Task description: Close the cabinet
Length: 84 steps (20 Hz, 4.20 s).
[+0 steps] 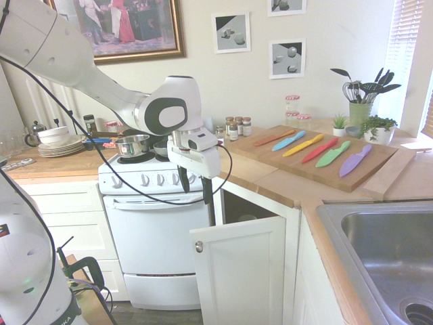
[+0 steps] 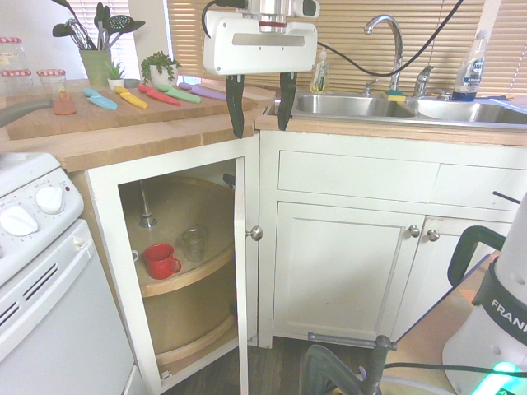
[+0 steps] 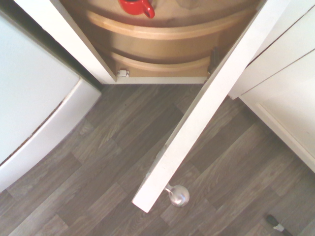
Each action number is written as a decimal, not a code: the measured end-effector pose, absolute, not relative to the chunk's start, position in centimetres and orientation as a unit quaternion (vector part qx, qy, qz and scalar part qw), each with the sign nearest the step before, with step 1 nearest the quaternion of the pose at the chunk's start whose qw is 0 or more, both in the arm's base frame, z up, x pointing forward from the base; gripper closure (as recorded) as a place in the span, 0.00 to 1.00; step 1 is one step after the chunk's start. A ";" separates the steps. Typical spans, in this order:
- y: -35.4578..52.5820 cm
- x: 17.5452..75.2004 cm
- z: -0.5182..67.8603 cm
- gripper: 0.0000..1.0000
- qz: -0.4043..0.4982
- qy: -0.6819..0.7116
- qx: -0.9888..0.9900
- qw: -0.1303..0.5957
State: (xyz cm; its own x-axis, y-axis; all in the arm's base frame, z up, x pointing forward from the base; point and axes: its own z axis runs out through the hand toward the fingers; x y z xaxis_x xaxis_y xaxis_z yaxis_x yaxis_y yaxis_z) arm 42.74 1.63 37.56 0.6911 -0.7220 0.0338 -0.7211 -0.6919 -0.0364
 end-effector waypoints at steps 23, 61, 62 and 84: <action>-3.5 44.7 21.9 0.00 -0.100 0.240 -0.965 -0.020; -2.5 48.1 19.2 1.00 -0.088 0.163 -0.981 -0.055; -2.0 48.1 19.2 1.00 -0.087 0.159 -0.982 -0.055; 5.5 59.6 18.3 1.00 -0.031 0.175 -0.984 -0.026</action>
State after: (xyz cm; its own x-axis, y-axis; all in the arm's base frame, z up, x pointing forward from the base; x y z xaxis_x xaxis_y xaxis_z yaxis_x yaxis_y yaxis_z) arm 59.59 5.45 18.28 0.9366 -0.3436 0.0692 -0.3468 -0.9370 0.0411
